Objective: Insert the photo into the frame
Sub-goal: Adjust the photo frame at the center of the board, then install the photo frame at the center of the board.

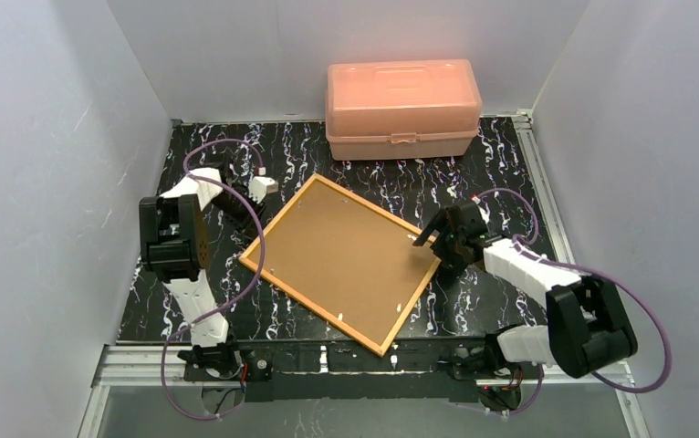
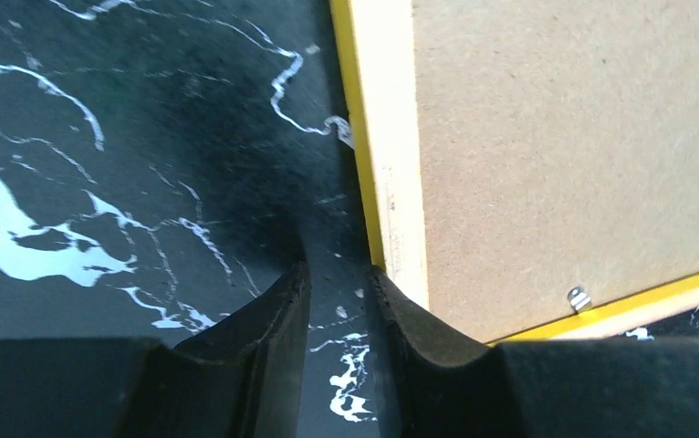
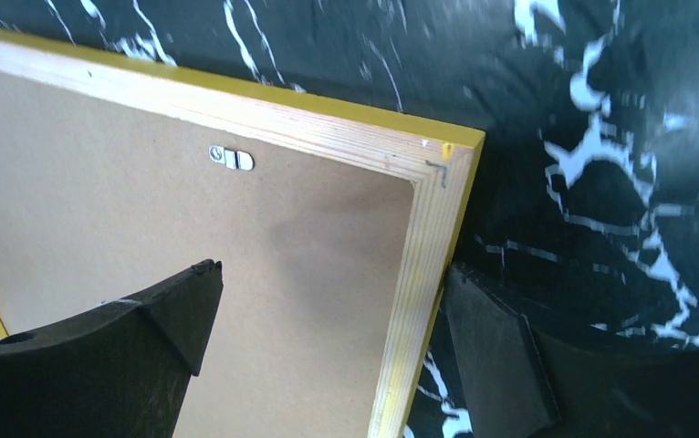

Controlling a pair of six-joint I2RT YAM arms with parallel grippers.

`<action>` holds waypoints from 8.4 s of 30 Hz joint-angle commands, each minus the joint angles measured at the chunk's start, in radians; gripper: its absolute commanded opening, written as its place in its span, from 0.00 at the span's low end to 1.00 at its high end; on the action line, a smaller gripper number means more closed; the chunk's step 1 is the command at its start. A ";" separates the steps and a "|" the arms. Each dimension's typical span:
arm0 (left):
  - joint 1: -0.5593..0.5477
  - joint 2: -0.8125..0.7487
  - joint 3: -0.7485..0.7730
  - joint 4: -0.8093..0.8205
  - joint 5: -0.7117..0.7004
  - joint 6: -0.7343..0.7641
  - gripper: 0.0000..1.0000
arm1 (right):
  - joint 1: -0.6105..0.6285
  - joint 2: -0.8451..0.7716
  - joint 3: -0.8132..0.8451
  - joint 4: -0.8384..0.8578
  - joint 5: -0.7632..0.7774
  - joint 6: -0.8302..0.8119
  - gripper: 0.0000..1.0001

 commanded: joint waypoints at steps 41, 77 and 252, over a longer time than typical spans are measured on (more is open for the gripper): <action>0.090 -0.231 -0.125 -0.118 -0.081 0.191 0.16 | -0.091 0.271 0.345 0.058 -0.065 -0.187 0.99; 0.098 0.122 0.207 -0.263 0.443 -0.327 0.34 | 0.188 0.402 0.519 0.430 -0.485 -0.537 0.98; 0.048 0.258 0.319 -0.190 0.269 -0.448 0.01 | 0.487 1.074 1.047 0.497 -0.818 -0.547 0.88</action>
